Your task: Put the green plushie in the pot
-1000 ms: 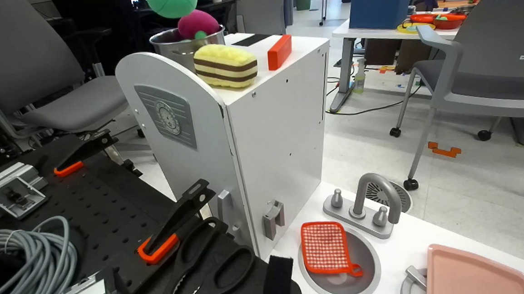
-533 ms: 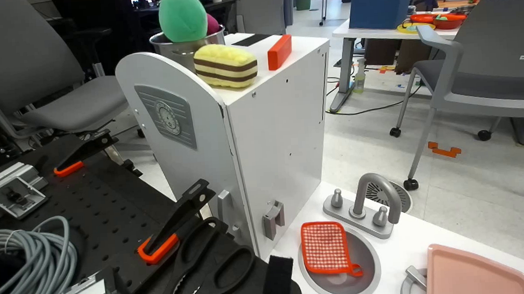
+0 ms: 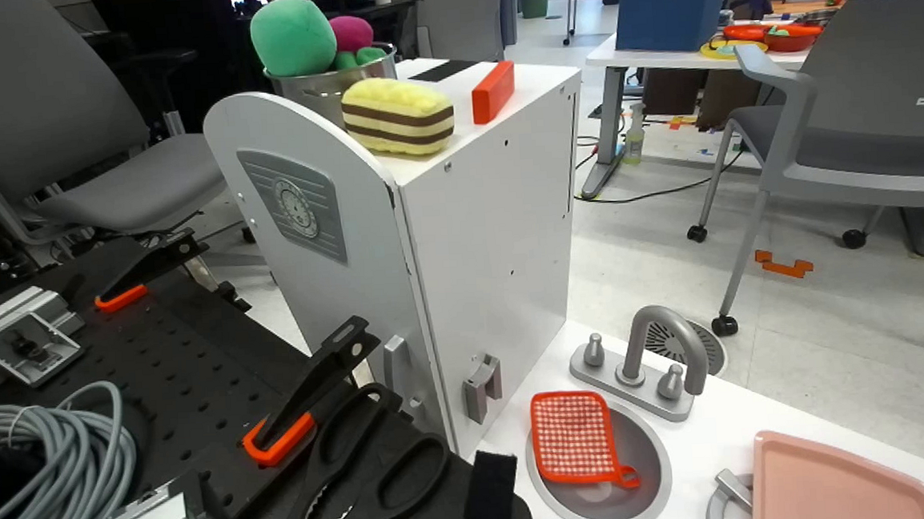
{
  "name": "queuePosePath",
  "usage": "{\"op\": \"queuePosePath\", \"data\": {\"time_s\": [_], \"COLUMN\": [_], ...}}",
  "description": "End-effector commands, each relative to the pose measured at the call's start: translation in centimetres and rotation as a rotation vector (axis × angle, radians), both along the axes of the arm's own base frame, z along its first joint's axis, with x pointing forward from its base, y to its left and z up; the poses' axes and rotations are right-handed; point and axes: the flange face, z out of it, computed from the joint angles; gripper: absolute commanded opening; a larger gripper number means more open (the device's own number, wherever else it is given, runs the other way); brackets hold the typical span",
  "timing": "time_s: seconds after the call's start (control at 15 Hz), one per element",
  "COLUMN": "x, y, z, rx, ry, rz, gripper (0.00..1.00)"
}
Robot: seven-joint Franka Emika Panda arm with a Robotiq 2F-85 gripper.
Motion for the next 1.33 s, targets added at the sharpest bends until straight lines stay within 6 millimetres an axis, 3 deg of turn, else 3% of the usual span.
{"op": "queuePosePath", "data": {"time_s": [0.0,0.53,0.93,1.27], "x": [0.6,0.3,-1.1,-1.9], "y": [0.0,1.5,5.1,7.1], "z": [0.5,2.5,6.6,7.9], "rx": [-0.004,0.001,-0.031,-0.047], "ry": [-0.008,-0.052,-0.132,-0.139], "rz": [-0.016,0.015,0.096,0.162], "gripper": [1.00,1.00,1.00,1.00]}}
